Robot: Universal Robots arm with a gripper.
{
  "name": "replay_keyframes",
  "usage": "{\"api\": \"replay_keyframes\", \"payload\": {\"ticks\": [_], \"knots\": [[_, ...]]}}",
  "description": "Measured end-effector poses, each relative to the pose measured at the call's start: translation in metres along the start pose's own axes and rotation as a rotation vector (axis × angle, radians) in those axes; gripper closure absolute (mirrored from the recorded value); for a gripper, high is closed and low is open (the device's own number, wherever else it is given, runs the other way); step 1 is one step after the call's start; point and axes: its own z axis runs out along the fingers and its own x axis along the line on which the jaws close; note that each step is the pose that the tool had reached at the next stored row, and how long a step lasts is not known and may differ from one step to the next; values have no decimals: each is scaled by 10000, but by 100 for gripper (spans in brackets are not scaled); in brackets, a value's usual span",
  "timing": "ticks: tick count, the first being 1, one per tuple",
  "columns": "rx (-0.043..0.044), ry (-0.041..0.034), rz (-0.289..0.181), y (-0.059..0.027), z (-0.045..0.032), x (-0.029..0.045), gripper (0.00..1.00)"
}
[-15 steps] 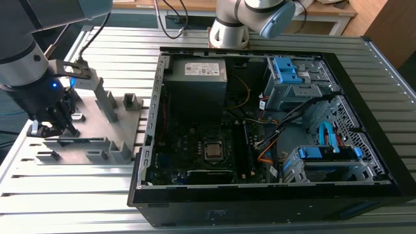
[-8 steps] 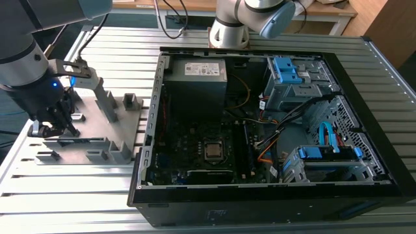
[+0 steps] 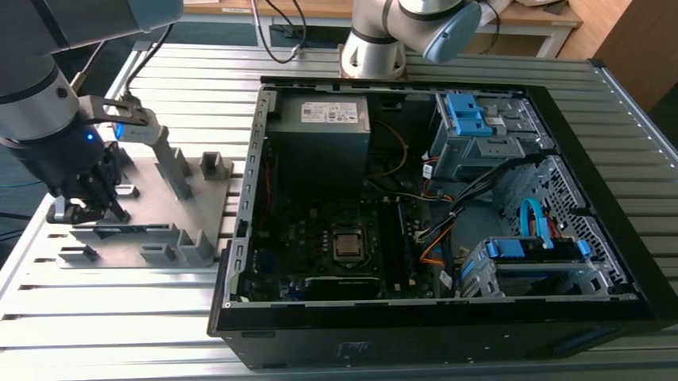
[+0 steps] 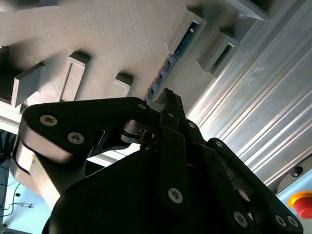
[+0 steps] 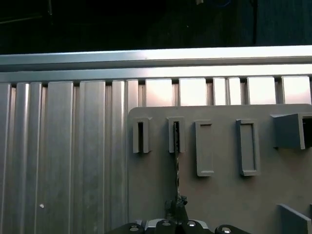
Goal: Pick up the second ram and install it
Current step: 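Pick up the second ram and move it above second insertion slot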
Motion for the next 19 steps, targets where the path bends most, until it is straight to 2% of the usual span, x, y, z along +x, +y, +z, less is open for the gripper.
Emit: {"api": "replay_keyframes", "payload": {"ticks": [19], "knots": [[5,27,-680,0,0,0,90]]}}
